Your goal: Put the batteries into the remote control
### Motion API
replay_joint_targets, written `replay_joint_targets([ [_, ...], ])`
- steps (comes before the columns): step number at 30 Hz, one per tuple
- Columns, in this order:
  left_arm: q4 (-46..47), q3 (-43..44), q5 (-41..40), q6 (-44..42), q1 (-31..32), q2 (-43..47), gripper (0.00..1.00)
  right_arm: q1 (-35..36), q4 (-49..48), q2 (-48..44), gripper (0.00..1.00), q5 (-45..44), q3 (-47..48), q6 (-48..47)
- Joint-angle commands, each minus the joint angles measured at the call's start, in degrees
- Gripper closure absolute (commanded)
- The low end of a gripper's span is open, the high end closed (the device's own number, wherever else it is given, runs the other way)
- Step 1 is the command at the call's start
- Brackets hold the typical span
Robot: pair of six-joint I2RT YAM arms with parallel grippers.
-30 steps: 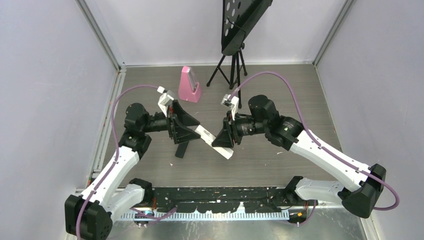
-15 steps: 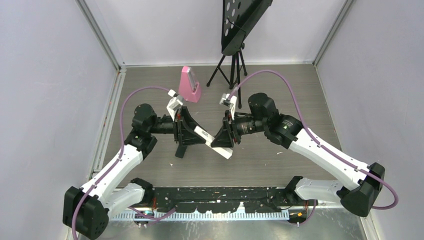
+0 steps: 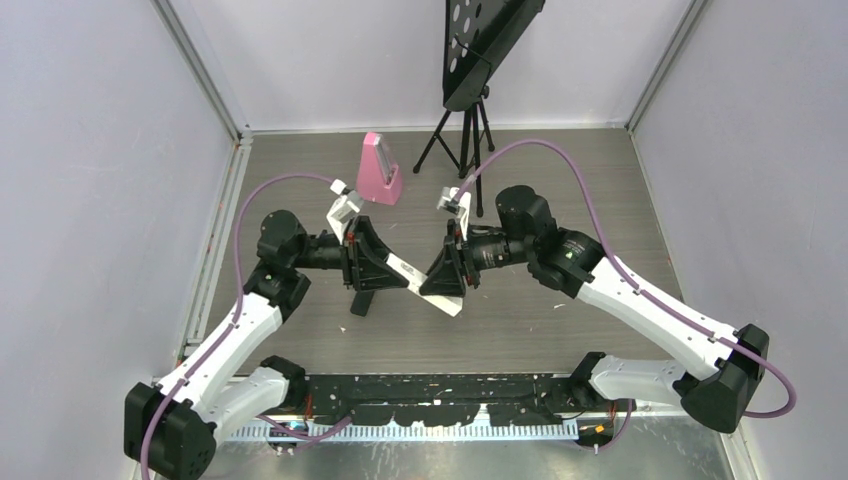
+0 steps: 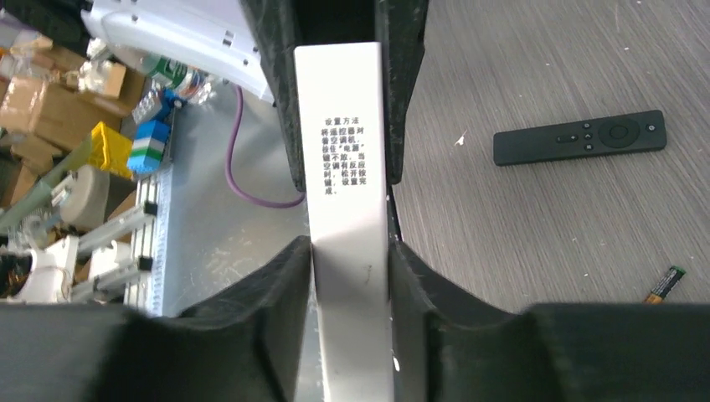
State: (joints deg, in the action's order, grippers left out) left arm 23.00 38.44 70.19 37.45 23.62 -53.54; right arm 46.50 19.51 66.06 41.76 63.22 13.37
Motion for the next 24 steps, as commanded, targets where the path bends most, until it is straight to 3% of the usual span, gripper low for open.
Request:
replay_joint_targets([
  [1,4.5,4.0,0.4,-4.1,0.1,-0.3,1.0,0.2,-6.2,-1.3,0.39,-5.8,-0.3,4.7],
  [3,3.1,5.9,1.6,-7.4,-0.2,-1.2,1.0,-0.1,-8.0,-2.7,0.21,-10.9,-1.8,7.6],
  [5,-1.6,8.6,2.6,-13.1,-1.2,-2.2,1.0,-1.2,-14.9,-5.5,0.13,-15.6,-5.1,14.9],
  [7,-7.3,12.6,3.7,-20.4,-3.0,-3.2,1.0,-2.1,-25.1,-7.7,0.09,-18.0,-9.5,28.5],
  [10,-9.3,16.6,6.2,-23.5,-6.0,-6.2,1.0,-2.4,-29.2,-10.5,0.07,-28.2,-13.6,42.6],
  [13,-6.0,19.6,7.7,-21.8,-7.7,-9.0,1.0,-3.6,-36.1,-13.2,0.02,-34.7,-19.5,54.2],
  [17,1.6,21.9,9.1,-16.5,-8.9,-12.0,1.0,-4.5,-57.1,-10.9,0.0,-34.0,-27.1,69.6],
  [21,12.7,22.4,9.9,-7.7,-9.3,-14.1,1.0,-5.0,-65.2,-6.0,0.01,-30.1,-26.2,74.1],
  [24,18.3,22.2,10.4,-2.8,-9.3,-14.6,1.0,-5.4,-68.5,-3.7,0.09,-28.2,-25.4,75.7],
])
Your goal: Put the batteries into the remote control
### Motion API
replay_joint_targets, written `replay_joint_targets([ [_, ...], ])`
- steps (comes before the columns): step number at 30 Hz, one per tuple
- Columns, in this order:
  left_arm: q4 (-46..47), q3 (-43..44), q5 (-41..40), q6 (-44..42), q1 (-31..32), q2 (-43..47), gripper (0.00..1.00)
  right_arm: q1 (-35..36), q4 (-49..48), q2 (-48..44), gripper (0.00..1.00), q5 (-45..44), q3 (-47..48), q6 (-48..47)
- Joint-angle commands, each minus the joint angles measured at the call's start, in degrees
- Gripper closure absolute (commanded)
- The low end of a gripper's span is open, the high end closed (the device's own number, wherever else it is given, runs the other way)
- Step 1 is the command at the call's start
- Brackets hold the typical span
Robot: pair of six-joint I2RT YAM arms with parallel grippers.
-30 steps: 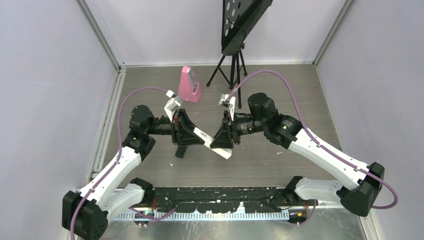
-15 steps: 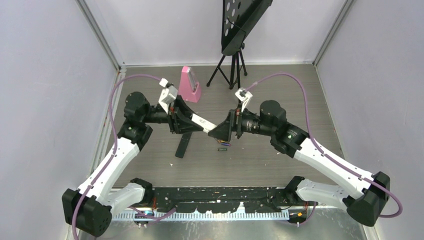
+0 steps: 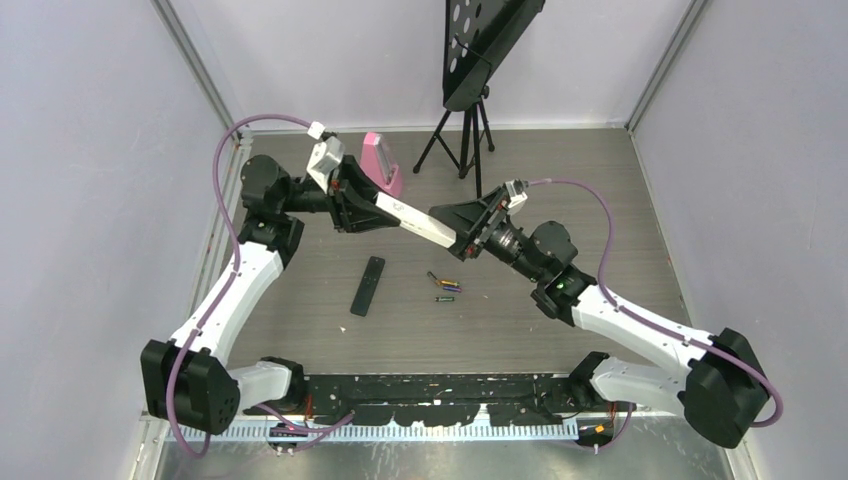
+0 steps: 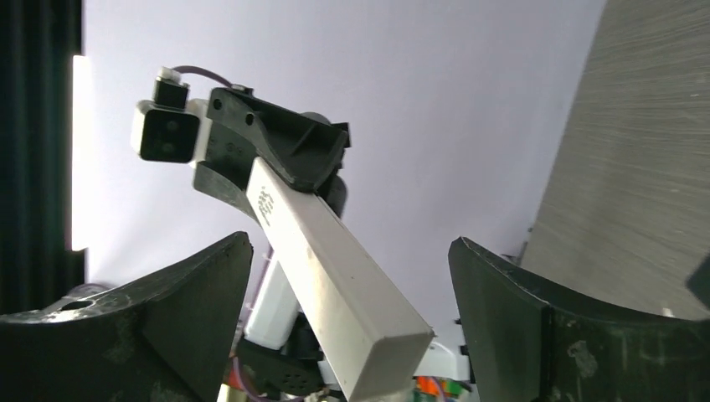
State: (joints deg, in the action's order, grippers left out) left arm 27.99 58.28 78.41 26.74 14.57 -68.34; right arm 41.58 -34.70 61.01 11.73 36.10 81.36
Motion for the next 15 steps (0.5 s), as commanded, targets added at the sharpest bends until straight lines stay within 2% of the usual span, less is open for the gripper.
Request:
replay_joint_targets([
  [1,13.5,2.4,2.2,8.4,-0.2,0.1,1.0,-0.6,-15.7,2.0,0.13,2.8,2.0,8.1],
  [5,14.1,3.1,1.6,9.3,-0.2,-0.1,1.0,-0.7,-21.2,5.3,0.29,6.5,3.9,10.0],
  [7,17.9,3.1,1.5,12.1,-0.2,-0.3,1.0,-0.7,-25.6,6.7,0.37,7.3,3.6,11.5],
  [10,26.9,2.3,0.4,20.3,-0.2,-0.6,1.0,-0.7,-32.5,9.2,0.45,8.0,3.2,13.6],
  [15,26.5,2.6,-1.1,21.3,-0.2,-0.6,1.0,-0.7,-38.5,11.5,0.56,9.7,2.9,15.1],
])
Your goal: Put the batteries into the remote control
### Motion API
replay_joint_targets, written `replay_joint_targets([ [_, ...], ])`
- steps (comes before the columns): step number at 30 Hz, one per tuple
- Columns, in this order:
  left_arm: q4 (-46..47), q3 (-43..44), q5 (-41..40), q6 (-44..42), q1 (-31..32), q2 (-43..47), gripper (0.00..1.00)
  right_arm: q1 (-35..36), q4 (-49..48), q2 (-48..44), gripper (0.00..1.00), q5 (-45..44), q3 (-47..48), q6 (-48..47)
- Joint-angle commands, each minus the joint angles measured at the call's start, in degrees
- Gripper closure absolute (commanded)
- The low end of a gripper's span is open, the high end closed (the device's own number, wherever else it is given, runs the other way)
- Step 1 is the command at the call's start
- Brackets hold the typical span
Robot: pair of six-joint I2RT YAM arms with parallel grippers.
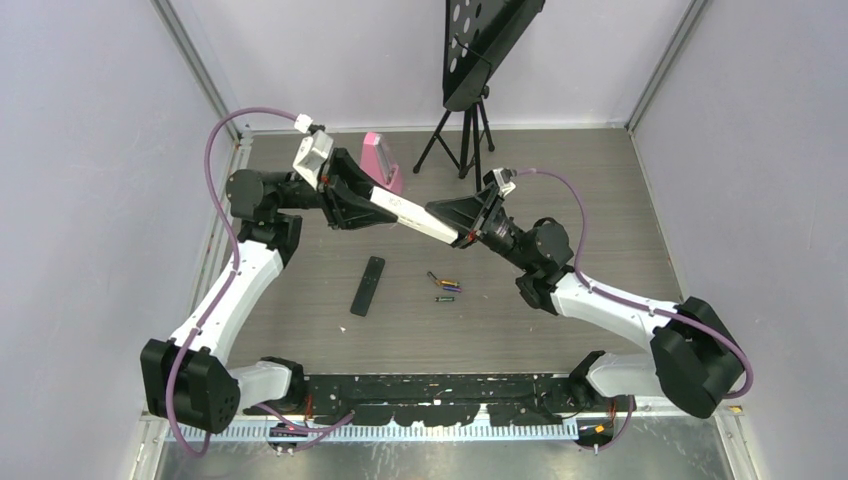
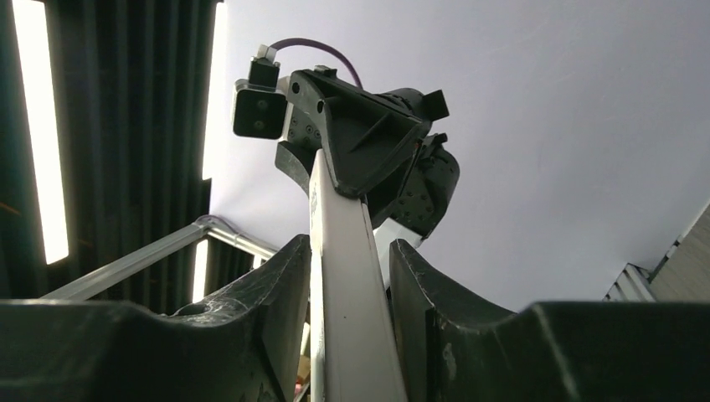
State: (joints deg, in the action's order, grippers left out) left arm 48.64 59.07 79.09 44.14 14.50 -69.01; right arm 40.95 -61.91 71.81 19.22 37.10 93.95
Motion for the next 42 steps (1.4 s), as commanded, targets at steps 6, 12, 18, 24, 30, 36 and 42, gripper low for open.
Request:
replay_joint_targets([
  [6,4.8,1.9,-5.1,3.8,-1.5,0.0,1.0,-0.1,-11.7,0.4,0.64,3.4,0.4,0.6],
  [12,2.7,3.8,-10.1,4.7,-2.7,0.6,1.0,-2.4,-12.4,0.2,0.76,4.9,-1.3,0.0],
  [18,0.8,3.4,-11.2,4.7,-6.2,1.6,1.0,-8.9,-13.4,-1.4,0.76,8.5,-3.7,1.0],
  [24,0.6,2.7,-12.3,4.5,-7.4,1.9,1.0,-12.0,-13.4,-2.2,0.73,12.3,-4.0,1.7],
  [30,1.2,1.5,-8.4,4.0,-7.5,1.7,1.0,-12.2,-10.0,-2.3,0.47,13.0,-2.3,2.3],
  [36,-10.9,0.7,-5.8,-6.5,-7.6,3.5,1.0,-12.7,-1.9,-5.1,0.21,12.5,-1.9,0.8],
  [42,-10.6,0.2,-1.8,-8.1,-7.5,3.8,1.0,-12.7,19.8,-9.4,0.27,15.0,3.2,-8.5],
])
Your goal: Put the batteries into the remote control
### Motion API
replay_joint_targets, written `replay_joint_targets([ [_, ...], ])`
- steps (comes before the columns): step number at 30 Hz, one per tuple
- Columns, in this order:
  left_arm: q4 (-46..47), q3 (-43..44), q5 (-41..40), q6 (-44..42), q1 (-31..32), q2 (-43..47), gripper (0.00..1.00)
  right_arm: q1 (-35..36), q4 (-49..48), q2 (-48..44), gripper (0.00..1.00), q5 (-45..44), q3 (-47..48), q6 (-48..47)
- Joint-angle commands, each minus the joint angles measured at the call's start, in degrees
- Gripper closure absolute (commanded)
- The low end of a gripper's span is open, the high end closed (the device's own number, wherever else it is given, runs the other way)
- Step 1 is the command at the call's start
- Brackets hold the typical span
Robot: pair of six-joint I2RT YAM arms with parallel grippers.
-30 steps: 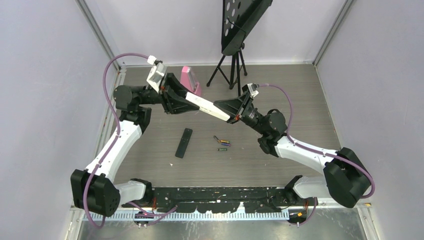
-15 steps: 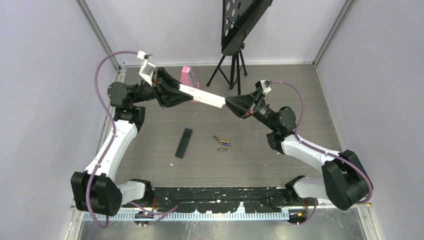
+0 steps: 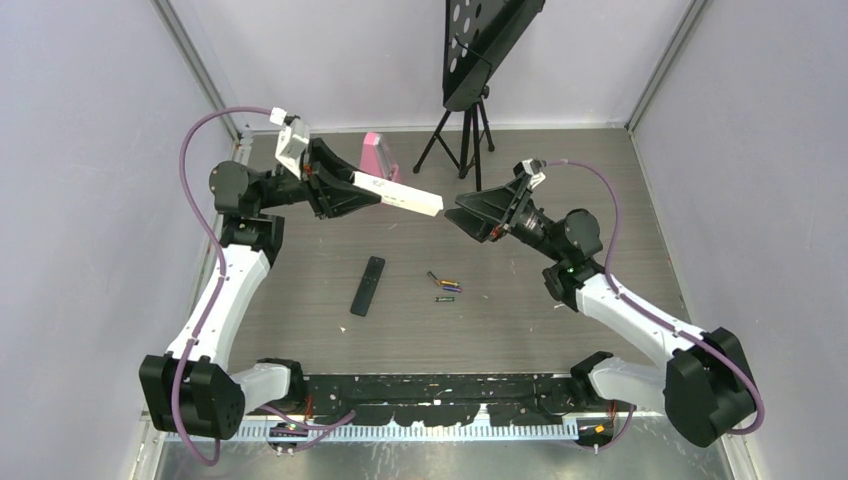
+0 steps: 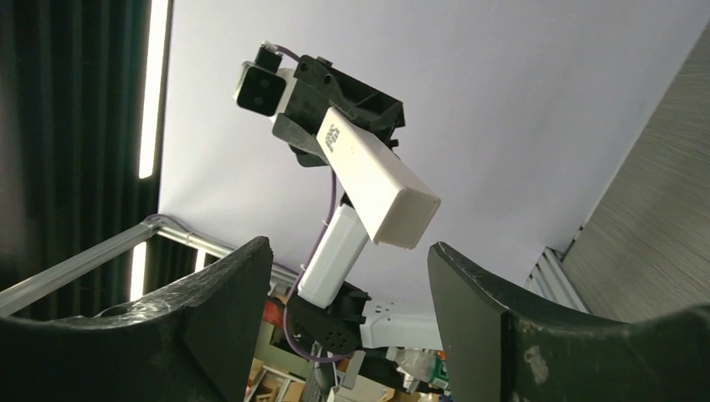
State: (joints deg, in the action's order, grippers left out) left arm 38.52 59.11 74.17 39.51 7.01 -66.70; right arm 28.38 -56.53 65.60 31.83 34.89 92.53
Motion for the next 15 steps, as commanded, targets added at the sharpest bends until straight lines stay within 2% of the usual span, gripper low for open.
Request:
replay_joint_targets([
  [1,-0.5,0.1,3.3,-3.7,-0.1,1.6,1.0,-0.2,17.9,-3.7,0.29,2.8,6.4,-8.4],
  [5,-0.9,-0.3,3.3,-4.1,-0.1,1.7,1.0,-0.2,24.9,-3.3,0.36,5.0,9.5,-11.3],
  [15,-1.4,-0.9,3.0,-4.7,-0.1,2.6,1.0,0.0,25.6,0.1,0.44,9.4,12.0,-11.0],
])
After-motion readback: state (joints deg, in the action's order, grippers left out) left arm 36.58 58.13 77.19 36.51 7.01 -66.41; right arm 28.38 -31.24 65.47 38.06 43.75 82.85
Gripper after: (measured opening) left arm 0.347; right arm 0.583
